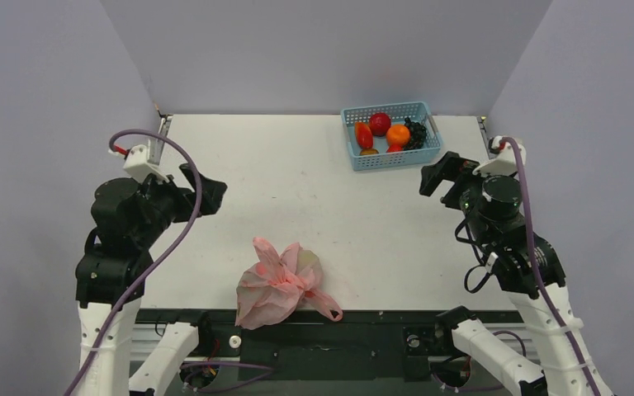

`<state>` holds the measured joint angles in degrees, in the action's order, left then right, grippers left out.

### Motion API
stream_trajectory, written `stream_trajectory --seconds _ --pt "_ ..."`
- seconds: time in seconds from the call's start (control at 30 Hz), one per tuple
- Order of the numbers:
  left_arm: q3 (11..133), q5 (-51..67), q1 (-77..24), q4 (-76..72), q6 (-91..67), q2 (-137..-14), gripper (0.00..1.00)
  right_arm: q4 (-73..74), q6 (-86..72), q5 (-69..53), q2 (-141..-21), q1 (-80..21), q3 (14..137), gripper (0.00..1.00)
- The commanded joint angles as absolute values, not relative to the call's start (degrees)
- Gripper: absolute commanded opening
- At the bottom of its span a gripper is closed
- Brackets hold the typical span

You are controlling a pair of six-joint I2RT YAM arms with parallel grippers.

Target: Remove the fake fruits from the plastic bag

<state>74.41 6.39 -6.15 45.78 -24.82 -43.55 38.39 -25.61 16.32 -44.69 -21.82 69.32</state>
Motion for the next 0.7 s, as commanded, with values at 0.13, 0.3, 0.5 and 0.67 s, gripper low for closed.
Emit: stream_trajectory --seconds 0.13,0.3,0.5,0.67 --pt "65.78 26.48 -6.43 44.71 -27.86 -41.97 0.94 34.24 -26.59 -12.43 -49.28 -22.14 62.45 1.0" --pt "60.72 30.88 -10.58 42.22 -30.16 -41.45 0.93 26.2 -29.78 -22.39 -49.89 -26.37 55.38 0.99" --pt "55.73 24.04 -18.0 42.79 -30.72 -40.57 0.92 17.82 -25.15 -28.83 -52.42 -40.54 49.53 0.94" --pt "52.62 20.97 -19.46 42.89 -31.72 -41.27 0.89 16.54 -15.12 -21.86 -57.89 -57.66 48.62 0.93"
